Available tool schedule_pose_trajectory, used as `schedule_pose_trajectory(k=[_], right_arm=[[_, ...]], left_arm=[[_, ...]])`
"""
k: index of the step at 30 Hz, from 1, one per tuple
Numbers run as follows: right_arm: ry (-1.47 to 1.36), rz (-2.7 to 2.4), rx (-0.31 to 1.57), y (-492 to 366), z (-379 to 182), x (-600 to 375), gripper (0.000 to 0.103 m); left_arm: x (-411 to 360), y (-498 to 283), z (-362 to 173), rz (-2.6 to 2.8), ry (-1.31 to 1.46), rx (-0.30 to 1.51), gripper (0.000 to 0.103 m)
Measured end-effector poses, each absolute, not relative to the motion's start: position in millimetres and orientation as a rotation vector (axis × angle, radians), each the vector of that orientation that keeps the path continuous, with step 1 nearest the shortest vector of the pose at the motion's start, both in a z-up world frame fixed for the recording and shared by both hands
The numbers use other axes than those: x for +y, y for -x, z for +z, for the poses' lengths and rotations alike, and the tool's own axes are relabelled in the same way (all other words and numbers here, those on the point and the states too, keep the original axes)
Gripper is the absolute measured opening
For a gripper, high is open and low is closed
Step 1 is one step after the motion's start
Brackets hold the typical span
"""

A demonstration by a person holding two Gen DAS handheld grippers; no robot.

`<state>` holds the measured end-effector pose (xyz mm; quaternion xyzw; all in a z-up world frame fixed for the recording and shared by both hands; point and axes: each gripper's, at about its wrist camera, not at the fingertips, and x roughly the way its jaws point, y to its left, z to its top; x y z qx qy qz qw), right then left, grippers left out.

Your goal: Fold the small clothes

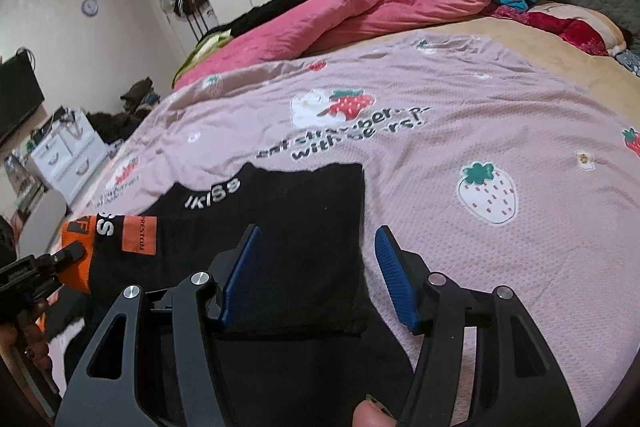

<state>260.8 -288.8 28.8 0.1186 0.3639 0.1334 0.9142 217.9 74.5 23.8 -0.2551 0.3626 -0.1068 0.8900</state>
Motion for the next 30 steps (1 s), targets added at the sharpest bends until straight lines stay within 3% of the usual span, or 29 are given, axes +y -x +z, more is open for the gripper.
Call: schedule_pose_trajectory(k=[18, 20, 22, 26, 30], right_arm=[[-0.032, 0.403, 0.850, -267.4, 4.9, -217.2, 0.058], [-0.007, 0.406, 0.875, -267.2, -0.5, -211.1, 0.058], [0.022, 0.397, 0.921, -269.4, -9.5, -207.3, 0.058], [0.047, 0.385, 0.968, -271.4, -21.4, -206.1, 0.058], [0.018, 0.418, 0.931, -264.9, -12.8, -206.1, 0.074]], left_arm=[[73.7, -218.5, 15.6, -0.089, 0.371, 0.813, 0.007], [64.4, -221.3, 6.5, -0.084, 0.337, 0.848, 0.018], [56.7, -225.0, -7.4, -0.048, 0.289, 0.889, 0.046], [56.7, -224.1, -27.2, -0.019, 0.254, 0.924, 0.046], [62.5, -218.2, -28.6, -0.023, 0.298, 0.894, 0.048]])
